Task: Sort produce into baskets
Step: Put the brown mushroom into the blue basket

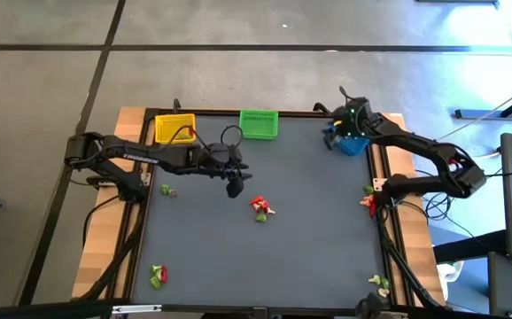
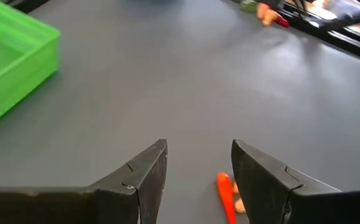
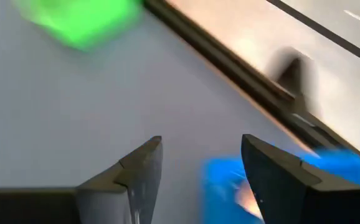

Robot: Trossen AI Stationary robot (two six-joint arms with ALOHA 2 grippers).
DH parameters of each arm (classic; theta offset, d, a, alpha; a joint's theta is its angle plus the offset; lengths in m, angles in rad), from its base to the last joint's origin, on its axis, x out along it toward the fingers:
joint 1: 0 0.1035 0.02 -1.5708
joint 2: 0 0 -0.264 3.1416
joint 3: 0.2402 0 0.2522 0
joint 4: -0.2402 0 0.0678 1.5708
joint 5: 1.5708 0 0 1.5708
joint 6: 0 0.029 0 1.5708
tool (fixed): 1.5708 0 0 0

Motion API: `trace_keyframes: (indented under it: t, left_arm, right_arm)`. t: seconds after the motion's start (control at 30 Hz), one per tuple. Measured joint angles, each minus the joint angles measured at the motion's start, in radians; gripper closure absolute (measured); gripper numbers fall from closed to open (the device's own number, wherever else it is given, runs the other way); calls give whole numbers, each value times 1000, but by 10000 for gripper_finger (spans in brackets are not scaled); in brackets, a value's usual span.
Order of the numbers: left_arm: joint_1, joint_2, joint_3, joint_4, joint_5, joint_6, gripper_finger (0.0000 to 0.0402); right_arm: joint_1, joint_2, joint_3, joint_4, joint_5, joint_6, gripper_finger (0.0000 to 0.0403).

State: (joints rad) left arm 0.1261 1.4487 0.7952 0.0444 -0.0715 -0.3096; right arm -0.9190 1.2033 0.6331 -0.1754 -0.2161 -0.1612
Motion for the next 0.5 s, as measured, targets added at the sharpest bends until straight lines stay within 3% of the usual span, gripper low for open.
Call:
trace_keyframes:
  t: [0.13, 0.2, 0.5]
  left_arm:
    - [-34, 10, 1, 13, 2, 10, 226]
    - [-51, 21, 1, 30, 2, 9, 226]
    - [-106, 109, 1, 45, 2, -33, 226]
  right_arm:
    - [97, -38, 1, 7, -215, 0, 186]
    - [151, -42, 1, 15, -273, -2, 190]
    - [394, -41, 1, 21, -274, -26, 194]
